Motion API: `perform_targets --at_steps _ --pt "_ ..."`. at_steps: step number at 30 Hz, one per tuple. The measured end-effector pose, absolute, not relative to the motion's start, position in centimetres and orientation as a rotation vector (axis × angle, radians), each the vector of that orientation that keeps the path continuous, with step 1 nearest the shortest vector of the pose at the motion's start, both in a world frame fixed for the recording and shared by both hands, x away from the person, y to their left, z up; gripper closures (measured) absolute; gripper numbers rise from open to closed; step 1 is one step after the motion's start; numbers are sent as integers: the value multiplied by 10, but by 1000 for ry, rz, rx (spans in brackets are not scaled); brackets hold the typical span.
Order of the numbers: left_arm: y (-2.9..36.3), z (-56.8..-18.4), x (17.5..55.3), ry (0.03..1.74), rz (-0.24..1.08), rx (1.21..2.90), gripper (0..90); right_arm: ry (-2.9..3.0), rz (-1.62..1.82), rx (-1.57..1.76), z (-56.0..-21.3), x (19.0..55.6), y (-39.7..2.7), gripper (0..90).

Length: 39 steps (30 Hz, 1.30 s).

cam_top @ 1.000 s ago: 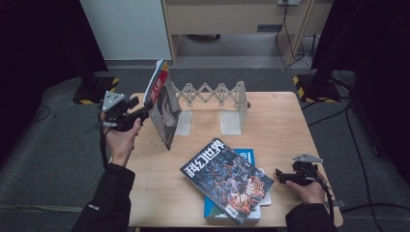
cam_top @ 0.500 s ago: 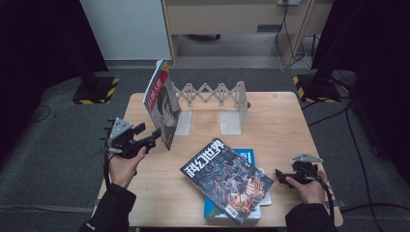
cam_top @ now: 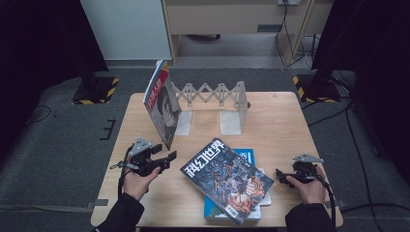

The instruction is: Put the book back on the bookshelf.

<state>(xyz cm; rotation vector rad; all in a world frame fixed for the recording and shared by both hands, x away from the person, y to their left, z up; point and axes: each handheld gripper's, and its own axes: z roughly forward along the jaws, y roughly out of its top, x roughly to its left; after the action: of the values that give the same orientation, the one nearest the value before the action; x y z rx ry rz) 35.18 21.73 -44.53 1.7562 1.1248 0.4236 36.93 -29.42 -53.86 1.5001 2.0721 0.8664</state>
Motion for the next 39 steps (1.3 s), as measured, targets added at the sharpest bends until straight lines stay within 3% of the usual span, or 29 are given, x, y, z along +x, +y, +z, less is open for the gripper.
perform_targets --at_steps 4,18,39 --pt "209 -458 350 1091 386 1772 286 2098 835 1516 -532 367 -296 140" --pt "188 -498 353 1084 212 1842 261 2008 1047 1421 -497 350 -283 279" --pt "181 -518 363 1098 38 1851 204 2161 1182 1329 -490 335 -230 282"
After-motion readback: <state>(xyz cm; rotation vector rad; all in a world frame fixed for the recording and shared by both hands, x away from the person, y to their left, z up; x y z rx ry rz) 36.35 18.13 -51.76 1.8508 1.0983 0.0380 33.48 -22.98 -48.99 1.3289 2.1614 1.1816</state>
